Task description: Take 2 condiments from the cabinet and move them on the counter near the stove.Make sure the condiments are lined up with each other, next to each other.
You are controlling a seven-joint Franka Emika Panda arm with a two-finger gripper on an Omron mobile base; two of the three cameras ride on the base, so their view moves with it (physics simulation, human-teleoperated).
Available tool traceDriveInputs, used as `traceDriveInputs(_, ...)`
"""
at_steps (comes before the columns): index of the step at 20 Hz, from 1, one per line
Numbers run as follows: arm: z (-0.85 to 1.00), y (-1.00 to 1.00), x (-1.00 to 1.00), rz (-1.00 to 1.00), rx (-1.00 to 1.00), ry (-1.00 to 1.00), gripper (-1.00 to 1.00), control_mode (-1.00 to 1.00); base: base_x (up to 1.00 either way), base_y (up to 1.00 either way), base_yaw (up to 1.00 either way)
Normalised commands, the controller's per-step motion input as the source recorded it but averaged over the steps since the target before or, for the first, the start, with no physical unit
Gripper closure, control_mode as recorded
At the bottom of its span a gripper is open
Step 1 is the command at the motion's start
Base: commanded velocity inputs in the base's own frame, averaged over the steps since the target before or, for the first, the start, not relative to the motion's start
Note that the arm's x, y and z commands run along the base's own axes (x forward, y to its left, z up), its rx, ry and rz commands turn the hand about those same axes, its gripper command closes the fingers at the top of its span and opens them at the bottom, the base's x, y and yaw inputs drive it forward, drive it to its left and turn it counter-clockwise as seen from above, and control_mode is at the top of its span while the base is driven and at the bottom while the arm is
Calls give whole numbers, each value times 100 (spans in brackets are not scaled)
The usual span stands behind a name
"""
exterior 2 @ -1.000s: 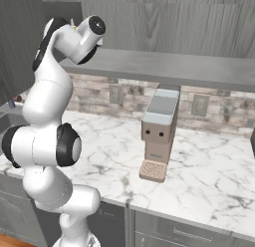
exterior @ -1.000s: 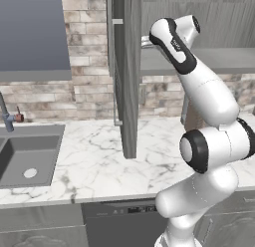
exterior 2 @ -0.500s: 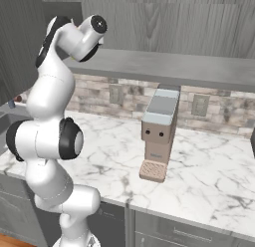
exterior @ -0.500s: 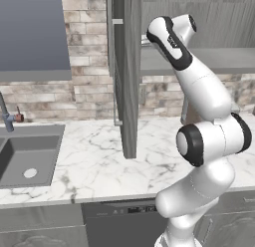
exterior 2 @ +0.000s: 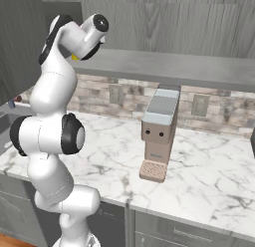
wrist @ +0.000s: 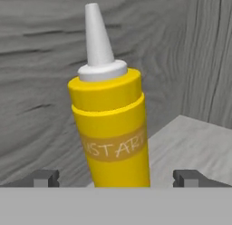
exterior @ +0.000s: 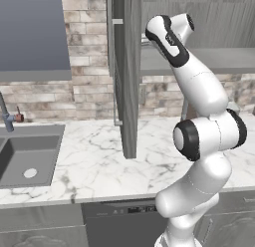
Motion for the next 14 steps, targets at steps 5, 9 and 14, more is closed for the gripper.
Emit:
traceDriveInputs(5,0,12,0,1,0,0,-100,-100,0,0,0)
traceDriveInputs(9,-1,18,1,1,0,0,-100,-100,0,0,0)
traceDriveInputs(14,-2,7,14,0,0,0,-100,-100,0,0,0)
